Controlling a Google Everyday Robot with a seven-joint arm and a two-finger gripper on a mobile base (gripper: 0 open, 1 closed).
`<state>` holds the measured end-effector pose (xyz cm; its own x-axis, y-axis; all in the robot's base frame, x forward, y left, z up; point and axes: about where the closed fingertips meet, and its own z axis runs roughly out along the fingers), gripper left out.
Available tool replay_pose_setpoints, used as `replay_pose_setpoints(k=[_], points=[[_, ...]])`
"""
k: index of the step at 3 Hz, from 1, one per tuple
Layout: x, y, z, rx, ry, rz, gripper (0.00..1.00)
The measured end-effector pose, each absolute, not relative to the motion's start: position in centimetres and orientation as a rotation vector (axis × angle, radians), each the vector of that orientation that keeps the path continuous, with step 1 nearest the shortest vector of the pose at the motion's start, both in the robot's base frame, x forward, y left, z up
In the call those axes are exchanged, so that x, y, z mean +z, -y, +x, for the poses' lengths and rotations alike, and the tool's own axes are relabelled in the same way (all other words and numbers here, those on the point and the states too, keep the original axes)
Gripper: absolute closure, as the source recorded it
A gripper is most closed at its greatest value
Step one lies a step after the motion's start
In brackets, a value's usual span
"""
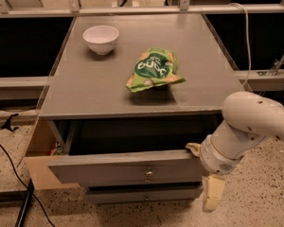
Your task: Open top drawer
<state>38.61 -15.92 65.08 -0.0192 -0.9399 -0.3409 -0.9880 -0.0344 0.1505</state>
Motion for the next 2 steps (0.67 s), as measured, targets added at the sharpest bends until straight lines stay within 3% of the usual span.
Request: replay_pose_setpoints(k=[2], points=[[65.3,16.8,36.8,0.573,-2.127,-2.134,0.0]])
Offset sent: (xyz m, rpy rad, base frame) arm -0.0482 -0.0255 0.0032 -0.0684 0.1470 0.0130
